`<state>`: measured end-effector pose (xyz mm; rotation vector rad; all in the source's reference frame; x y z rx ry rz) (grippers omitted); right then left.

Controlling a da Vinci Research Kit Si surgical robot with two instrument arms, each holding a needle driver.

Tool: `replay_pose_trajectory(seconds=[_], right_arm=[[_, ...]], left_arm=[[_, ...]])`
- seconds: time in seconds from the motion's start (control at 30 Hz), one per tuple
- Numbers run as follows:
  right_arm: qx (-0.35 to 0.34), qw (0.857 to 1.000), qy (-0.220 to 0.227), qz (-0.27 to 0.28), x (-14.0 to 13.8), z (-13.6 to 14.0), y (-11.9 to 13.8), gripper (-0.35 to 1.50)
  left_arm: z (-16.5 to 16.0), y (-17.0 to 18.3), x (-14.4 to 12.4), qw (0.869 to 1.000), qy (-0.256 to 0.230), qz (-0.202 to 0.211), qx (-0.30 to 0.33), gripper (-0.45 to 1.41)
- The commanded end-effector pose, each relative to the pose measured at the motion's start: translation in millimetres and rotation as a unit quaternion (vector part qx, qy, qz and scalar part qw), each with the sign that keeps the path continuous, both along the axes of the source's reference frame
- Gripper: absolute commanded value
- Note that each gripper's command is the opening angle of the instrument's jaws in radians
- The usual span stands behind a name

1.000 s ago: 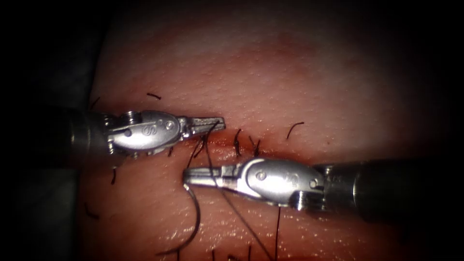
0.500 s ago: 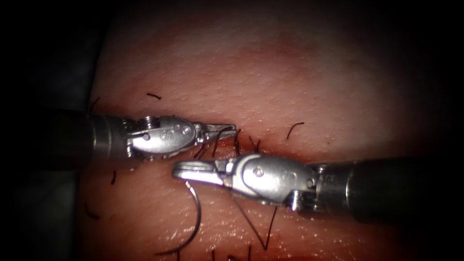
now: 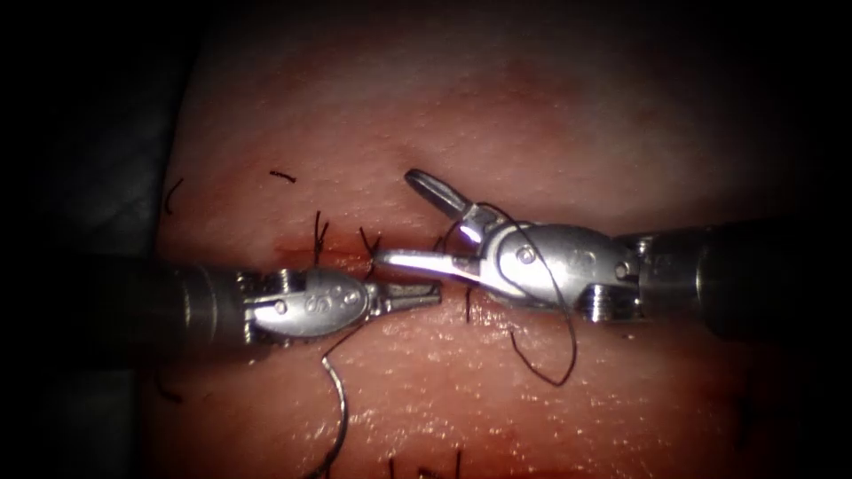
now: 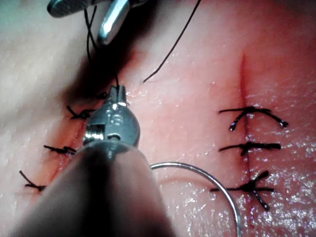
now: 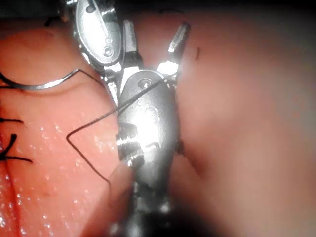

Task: Wound Closure
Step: Wrap the suture counter-clockwise around the right needle driver two times.

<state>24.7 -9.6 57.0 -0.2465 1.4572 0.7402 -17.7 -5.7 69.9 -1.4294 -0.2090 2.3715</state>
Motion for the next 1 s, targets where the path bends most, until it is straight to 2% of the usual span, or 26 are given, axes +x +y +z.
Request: replay_pose_trajectory(seconds=[0.03, 0.23, 0.47, 0.7, 0.87, 0.93, 1.0], right_arm=[[-0.008, 1.0, -0.022, -0.001, 0.0, 0.8, 0.3, 1.21], [-0.003, 0.993, -0.111, -0.035, -0.8, 2.1, 0.0, 1.11], [0.025, 0.967, -0.207, -0.148, -1.0, 4.3, -1.7, 1.03], [0.053, 0.94, -0.242, -0.237, -0.8, 6.2, -3.5, 0.83], [0.082, 0.925, -0.231, -0.292, -1.0, 7.1, -4.4, 0.74], [0.084, 0.923, -0.221, -0.304, -1.0, 7.2, -4.6, 0.74], [0.091, 0.923, -0.191, -0.321, -1.2, 7.3, -4.8, 0.69]], left_arm=[[0.3, -0.6, -0.6, 1.0, 0.0, 0.001, -0.001, -0.45], [-1.5, -1.9, -0.7, 1.0, 0.002, 0.004, -0.003, -0.45], [-4.2, -2.3, -0.3, 1.0, 0.008, 0.011, -0.012, -0.45], [-6.6, -1.8, -0.6, 0.999, 0.009, 0.026, -0.029, -0.45], [-7.6, -0.3, 0.0, 0.999, 0.007, 0.026, -0.047, -0.45], [-7.8, 0.7, 0.4, 0.998, 0.009, 0.022, -0.053, -0.45], [-7.9, 2.2, 0.7, 0.998, 0.015, 0.019, -0.059, -0.45]])
